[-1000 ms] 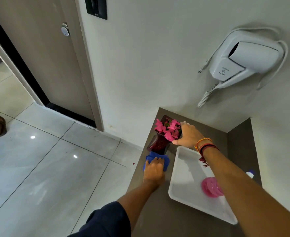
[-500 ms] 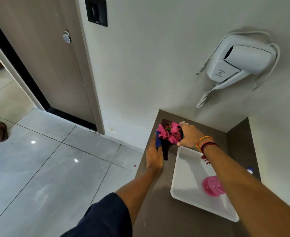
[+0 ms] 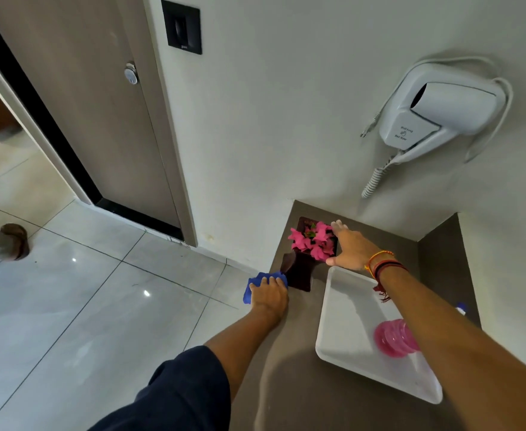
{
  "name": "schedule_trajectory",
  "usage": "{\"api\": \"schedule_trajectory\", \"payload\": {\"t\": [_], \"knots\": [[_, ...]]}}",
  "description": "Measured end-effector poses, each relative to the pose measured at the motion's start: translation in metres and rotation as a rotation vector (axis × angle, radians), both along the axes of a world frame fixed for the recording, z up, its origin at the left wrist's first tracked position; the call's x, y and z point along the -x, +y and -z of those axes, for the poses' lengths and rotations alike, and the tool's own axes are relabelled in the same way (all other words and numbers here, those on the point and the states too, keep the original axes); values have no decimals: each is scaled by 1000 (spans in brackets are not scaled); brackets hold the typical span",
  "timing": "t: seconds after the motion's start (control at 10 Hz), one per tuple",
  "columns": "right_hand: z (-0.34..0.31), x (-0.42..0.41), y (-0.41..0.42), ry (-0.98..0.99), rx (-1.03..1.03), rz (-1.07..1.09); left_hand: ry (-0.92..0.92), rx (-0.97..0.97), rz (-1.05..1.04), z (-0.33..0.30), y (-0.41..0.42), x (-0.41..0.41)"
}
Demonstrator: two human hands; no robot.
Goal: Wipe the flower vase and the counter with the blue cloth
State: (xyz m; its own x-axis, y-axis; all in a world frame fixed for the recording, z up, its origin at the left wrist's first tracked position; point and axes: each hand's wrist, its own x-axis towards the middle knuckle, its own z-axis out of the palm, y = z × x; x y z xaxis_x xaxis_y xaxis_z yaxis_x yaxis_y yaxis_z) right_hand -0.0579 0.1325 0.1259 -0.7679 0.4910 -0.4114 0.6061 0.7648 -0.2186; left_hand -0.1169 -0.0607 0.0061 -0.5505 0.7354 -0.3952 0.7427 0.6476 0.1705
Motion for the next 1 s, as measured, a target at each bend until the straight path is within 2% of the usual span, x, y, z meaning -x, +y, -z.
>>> {"api": "schedule_trajectory", "payload": {"t": [0.1, 0.2, 0.3, 0.4, 0.5, 0.6, 0.7, 0.8, 0.9, 1.0], "knots": [[2, -28, -3, 186, 201, 118, 108, 4, 82, -12, -6, -3], [23, -71, -25, 573, 399, 555, 36, -197, 1, -24, -7, -14], [64, -111, -48, 597, 573, 937, -82, -410, -42, -37, 3, -36], [87, -127, -68, 428, 1244, 1018, -52, -561, 136, -45, 17, -72], [89, -131, -74, 825, 1405, 1119, -130, -612, 338, -40, 26, -96], [94, -151, -69, 1013, 1410, 1225, -315, -584, 305, -31, 35, -93], [105, -165, -64, 1006, 1398, 1300, -313, -511, 199, -17, 43, -82], [106, -165, -67, 916, 1395, 1311, -190, -363, 325, -5, 53, -84], [111, -163, -66, 561, 986, 1269, -1, -134, 554, 5, 51, -95], [112, -161, -66, 214, 284, 973, 116, 48, 747, 7, 43, -106]]}}
